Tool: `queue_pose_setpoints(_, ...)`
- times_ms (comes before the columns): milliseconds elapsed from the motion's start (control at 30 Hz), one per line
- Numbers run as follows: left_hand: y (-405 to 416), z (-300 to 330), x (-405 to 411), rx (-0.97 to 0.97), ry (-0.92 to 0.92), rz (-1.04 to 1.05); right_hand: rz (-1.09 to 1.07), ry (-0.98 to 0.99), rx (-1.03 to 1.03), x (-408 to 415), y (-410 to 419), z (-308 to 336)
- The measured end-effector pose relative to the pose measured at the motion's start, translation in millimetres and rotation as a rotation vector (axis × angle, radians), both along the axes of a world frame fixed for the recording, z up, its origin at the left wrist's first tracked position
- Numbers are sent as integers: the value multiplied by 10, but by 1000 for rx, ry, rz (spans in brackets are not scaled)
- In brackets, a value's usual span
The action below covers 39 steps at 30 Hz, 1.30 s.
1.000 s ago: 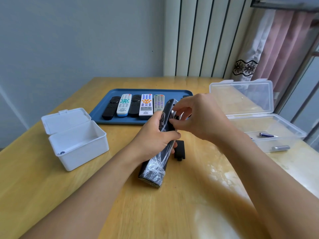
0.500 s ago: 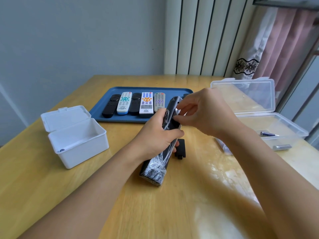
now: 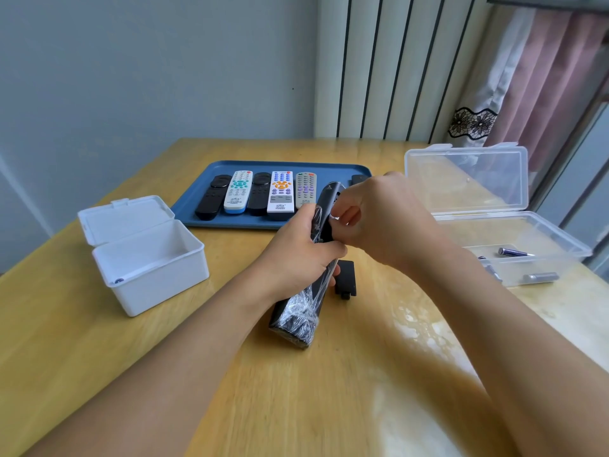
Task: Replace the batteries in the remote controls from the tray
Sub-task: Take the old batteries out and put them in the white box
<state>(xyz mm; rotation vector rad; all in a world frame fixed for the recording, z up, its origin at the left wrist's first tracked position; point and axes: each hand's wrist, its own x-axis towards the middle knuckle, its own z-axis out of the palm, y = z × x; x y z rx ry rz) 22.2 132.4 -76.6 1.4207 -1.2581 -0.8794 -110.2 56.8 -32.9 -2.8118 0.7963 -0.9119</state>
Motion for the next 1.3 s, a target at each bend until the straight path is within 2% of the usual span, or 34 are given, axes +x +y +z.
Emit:
queue_pose_setpoints(167, -25, -26, 38, -12, -4, 16, -3, -15, -40, 36, -23, -85)
queue_pose_setpoints(433, -43, -27, 38, -10, 110, 1, 61, -130, 55, -35, -1, -69)
queue_pose_setpoints(633, -15, -12, 37, 11, 155, -11, 104, -124, 191, -38, -40, -98)
queue_pose_setpoints(833, -10, -4, 28, 26, 158, -4, 63, -261, 461, -22, -89, -120)
queue_pose_setpoints(1000, -12, -7, 41, 36, 202, 25, -84, -284, 291, 31, -74, -193)
queue_pose_setpoints(1100, -13, -12, 60, 36, 203, 61, -122, -326, 272, 45, -76, -194)
queue_pose_setpoints(1200, 4, -5, 75, 77, 211, 96, -82, -467, 425, 19, -36, -124)
queue_pose_setpoints(1300, 20, 24, 93, 96, 314, 126, 38, -575, 665, 53, 82, -63)
